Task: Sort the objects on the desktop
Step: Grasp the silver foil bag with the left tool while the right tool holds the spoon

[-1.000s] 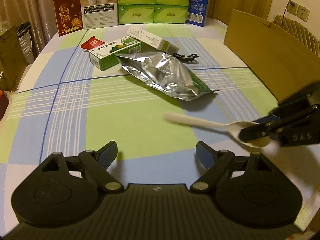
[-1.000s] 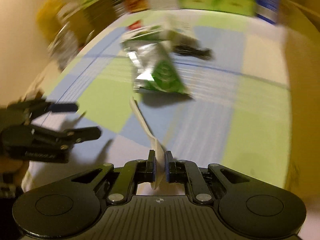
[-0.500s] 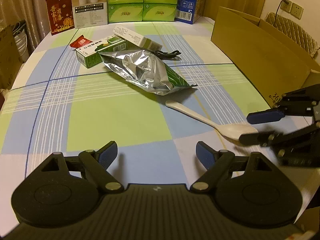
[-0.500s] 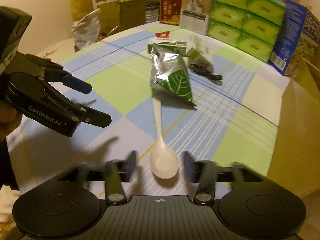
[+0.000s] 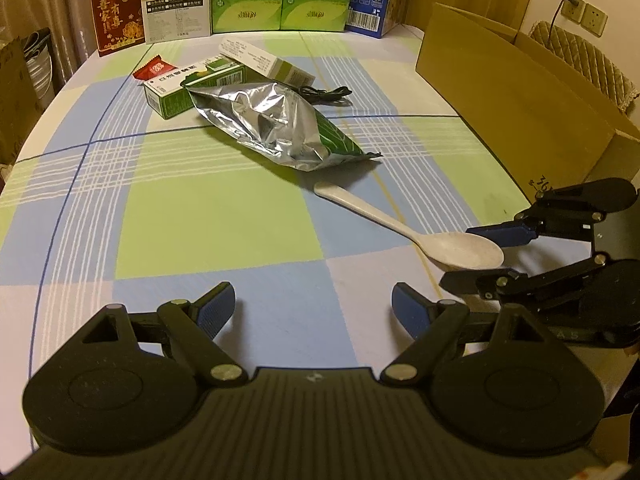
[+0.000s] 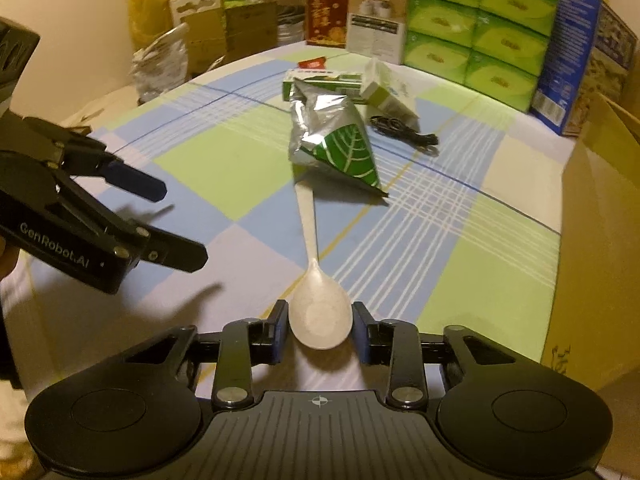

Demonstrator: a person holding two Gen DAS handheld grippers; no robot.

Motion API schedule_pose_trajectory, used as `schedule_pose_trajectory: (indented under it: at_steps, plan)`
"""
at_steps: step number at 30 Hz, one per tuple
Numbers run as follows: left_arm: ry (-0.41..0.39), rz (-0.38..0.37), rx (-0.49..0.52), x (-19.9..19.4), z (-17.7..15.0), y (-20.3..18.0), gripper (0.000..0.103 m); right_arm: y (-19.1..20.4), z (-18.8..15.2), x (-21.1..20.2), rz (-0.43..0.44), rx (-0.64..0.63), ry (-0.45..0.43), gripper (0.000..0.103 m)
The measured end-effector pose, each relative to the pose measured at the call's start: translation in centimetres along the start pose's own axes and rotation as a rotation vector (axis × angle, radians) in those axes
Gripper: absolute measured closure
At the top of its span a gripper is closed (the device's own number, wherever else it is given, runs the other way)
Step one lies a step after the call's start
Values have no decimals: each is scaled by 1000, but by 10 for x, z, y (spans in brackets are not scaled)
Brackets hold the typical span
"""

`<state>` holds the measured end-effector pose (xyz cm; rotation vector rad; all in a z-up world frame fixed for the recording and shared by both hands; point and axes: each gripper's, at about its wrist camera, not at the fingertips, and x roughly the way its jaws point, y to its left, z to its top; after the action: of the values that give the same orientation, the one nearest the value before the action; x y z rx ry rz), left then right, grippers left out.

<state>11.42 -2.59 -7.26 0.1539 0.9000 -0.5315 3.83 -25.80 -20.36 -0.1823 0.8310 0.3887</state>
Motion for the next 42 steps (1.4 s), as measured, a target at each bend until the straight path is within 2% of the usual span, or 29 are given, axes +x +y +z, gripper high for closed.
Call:
schedule_pose_trajectory:
  at_steps: [5,11,16,24,26,30,34,37,39,42]
  plan:
    - [4,-1,-2,0,0,-2,20,0,-7,-10,-24,51,-8,73]
    - [0,5,-9,0,2,-2,20,-17,-17,-29,-105,204,-36,73]
    - [-16,9,-40,2,12,1,20,-27,-9,-31,-175,269,-60,73]
    - [-63,-20,-190,19,57,18,20,-42,22,-6,-218,277,-90,73]
    - [-58,3,-228,29,70,23,20,-47,30,3,-232,276,-93,73]
    - [-55,-33,-307,51,92,37,20,-57,42,17,-260,279,-101,73]
    - [-41,-36,-347,73,107,46,20,-65,47,26,-279,290,-105,73]
    - [-10,-33,-321,89,117,45,19,-67,49,30,-299,278,-98,73]
    - [10,5,-275,98,121,42,19,-69,49,31,-302,273,-94,73]
    - [38,16,-213,105,122,42,18,-73,48,33,-298,284,-89,73]
